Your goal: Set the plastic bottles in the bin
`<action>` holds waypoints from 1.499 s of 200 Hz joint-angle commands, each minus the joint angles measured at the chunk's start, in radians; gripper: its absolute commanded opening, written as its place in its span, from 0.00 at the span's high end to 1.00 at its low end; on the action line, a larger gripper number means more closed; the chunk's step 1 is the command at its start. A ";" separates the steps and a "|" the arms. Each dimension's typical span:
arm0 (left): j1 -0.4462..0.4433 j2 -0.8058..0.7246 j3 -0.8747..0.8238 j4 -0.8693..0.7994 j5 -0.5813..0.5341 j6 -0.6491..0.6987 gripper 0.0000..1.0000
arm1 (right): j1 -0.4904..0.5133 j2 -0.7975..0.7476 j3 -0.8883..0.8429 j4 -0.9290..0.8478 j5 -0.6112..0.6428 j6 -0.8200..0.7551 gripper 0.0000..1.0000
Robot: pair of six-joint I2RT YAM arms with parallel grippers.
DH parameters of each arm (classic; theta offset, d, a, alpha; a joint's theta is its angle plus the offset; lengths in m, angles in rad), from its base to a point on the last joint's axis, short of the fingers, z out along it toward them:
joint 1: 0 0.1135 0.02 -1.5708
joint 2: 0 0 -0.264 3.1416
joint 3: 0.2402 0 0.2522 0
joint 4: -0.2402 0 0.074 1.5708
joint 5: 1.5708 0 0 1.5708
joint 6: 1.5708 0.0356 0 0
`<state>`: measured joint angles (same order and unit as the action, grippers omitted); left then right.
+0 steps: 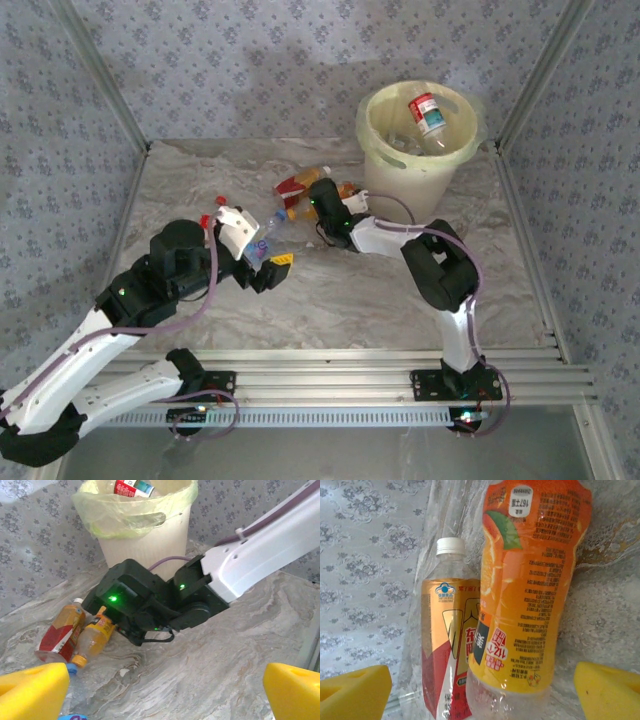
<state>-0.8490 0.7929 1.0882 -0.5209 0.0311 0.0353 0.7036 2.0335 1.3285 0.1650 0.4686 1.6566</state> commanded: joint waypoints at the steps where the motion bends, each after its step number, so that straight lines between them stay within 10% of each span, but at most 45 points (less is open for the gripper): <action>1: -0.013 -0.013 0.003 0.026 0.033 -0.017 0.00 | -0.007 0.051 0.046 -0.038 0.059 0.092 0.05; 151: -0.020 -0.065 0.004 0.044 0.075 -0.035 0.00 | -0.073 0.188 0.190 -0.131 0.025 0.264 0.10; 300: -0.024 -0.057 0.002 0.033 0.067 -0.029 0.00 | -0.094 0.219 0.167 -0.098 -0.005 0.259 0.44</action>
<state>-0.8661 0.7410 1.0878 -0.5198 0.0898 0.0132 0.6193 2.2284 1.5005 0.0971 0.4484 1.9186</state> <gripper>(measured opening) 0.995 0.580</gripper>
